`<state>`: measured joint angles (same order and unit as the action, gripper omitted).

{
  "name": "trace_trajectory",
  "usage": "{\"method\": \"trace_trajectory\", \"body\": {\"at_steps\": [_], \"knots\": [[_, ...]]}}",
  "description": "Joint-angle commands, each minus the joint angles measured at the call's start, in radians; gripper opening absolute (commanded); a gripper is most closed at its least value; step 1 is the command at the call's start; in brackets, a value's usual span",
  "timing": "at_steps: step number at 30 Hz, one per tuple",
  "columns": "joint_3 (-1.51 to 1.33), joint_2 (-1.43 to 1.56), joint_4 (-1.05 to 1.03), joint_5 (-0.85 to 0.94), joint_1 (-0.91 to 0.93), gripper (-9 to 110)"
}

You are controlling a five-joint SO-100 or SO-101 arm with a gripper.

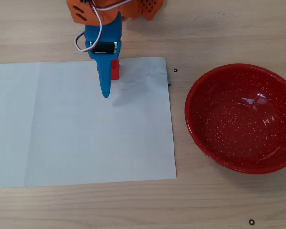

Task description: Grasp the red cube and put it in the red bowl

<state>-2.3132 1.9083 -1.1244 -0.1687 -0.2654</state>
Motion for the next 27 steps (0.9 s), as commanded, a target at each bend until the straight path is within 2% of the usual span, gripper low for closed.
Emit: {"method": "trace_trajectory", "body": {"at_steps": [1, 10, 27], "knots": [[0.048, 0.028, 0.048, -0.015, 0.028, 54], [0.044, -0.021, 0.103, -0.008, 0.038, 49], [0.06, -0.044, 0.112, -0.02, 0.035, 29]]}}
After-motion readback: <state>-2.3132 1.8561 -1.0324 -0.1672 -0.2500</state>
